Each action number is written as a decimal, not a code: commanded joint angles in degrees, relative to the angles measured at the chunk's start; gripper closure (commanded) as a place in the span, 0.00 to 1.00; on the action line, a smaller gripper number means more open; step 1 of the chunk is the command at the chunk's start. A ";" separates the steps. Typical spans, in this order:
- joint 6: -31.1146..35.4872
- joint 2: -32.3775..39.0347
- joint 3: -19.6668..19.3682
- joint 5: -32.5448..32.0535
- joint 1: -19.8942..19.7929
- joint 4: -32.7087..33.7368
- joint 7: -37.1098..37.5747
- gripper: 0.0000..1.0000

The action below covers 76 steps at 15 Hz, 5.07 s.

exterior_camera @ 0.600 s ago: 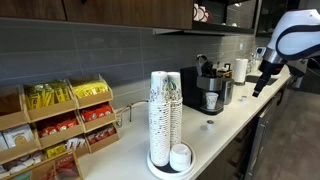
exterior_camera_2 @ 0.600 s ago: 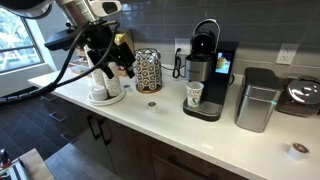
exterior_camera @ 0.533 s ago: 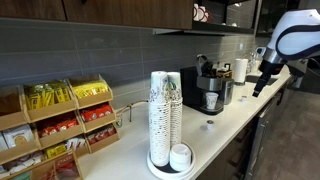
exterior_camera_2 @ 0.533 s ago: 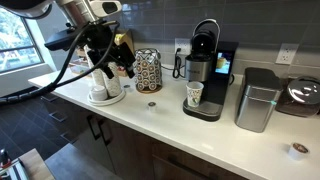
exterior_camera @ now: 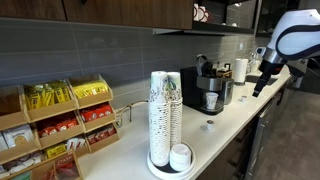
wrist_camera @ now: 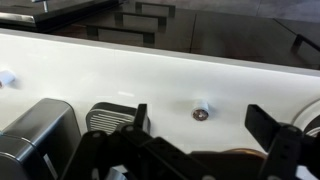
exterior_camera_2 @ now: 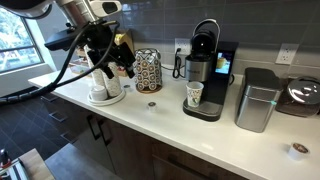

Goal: Put the coffee capsule on the left in the coffee machine

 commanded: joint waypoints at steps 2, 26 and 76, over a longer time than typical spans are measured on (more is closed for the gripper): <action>0.43 1.88 1.35 0.06 0.24 -0.41 1.60 0.00; 12.80 22.62 9.19 9.87 3.09 -0.37 18.81 0.00; 27.50 49.12 12.53 19.18 -3.35 15.30 11.82 0.71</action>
